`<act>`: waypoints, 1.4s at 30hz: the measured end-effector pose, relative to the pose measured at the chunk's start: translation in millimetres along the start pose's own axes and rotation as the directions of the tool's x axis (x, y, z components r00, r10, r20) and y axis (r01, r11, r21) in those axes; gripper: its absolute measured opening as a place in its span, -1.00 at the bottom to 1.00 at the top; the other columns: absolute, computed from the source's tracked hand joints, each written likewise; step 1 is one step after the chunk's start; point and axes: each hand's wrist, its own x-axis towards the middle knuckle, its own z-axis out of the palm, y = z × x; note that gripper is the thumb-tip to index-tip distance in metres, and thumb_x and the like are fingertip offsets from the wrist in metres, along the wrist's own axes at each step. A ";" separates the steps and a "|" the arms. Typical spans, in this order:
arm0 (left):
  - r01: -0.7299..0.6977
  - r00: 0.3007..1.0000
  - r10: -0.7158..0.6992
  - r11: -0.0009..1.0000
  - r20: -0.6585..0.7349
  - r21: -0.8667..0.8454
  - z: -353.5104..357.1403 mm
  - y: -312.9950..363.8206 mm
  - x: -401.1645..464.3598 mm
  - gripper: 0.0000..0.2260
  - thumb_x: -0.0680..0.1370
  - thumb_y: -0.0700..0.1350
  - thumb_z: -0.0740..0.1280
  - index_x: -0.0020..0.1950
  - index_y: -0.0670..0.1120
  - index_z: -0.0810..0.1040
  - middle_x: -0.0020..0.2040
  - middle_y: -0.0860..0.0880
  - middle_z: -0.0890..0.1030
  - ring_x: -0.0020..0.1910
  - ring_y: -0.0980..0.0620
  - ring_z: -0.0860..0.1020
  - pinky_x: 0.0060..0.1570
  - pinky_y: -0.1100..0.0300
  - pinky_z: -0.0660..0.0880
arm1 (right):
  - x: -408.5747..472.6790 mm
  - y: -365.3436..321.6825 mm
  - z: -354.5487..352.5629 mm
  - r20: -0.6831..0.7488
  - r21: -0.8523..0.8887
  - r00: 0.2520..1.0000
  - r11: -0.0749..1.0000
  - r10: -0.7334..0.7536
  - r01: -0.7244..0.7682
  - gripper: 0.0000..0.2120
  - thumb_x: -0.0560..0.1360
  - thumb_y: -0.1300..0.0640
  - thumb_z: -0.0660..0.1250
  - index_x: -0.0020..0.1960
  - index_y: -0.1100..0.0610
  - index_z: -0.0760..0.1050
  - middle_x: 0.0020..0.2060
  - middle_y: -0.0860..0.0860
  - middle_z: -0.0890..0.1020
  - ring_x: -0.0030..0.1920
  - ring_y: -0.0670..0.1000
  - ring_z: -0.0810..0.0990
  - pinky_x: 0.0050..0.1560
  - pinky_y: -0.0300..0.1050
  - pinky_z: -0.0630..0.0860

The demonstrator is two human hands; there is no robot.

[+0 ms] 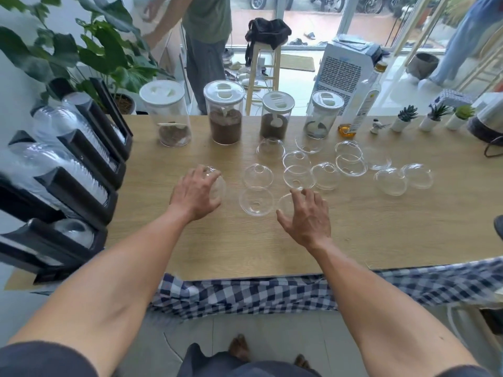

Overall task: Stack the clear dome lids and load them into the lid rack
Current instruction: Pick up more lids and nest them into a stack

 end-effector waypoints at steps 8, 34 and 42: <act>0.099 0.995 -0.100 0.984 -0.004 -0.151 -3.7 -16.2 34.6 -0.37 0.54 0.07 0.44 0.54 -0.03 0.31 0.45 -0.16 0.40 0.38 -0.22 0.43 0.32 -0.13 0.45 | 30.0 -23.6 -11.8 -0.172 0.050 0.985 0.999 0.001 0.008 -0.39 0.50 -0.28 0.37 0.34 0.14 0.47 0.18 0.17 0.54 0.16 0.22 0.52 0.09 0.16 0.52; 0.297 0.954 -0.280 0.809 0.111 -0.507 32.8 -66.8 -6.4 -0.11 0.46 -0.01 0.46 0.68 0.02 0.04 0.66 -0.02 0.19 0.62 -0.01 0.17 0.55 0.01 0.23 | 126.8 -175.7 31.6 0.158 0.428 0.935 0.876 -0.317 0.225 -0.31 0.55 -0.03 0.47 0.52 0.28 0.32 0.47 0.24 0.44 0.47 0.28 0.37 0.47 0.04 0.28; 0.208 0.966 -0.252 0.875 -0.047 -0.437 30.7 -67.6 -5.5 -0.23 0.48 0.00 0.41 0.63 -0.01 0.17 0.59 -0.07 0.29 0.54 -0.09 0.32 0.46 -0.08 0.36 | 124.9 -183.4 50.9 0.263 0.453 0.891 0.863 -0.370 0.224 -0.25 0.54 0.02 0.47 0.60 0.24 0.23 0.54 0.23 0.35 0.53 0.28 0.30 0.52 0.04 0.23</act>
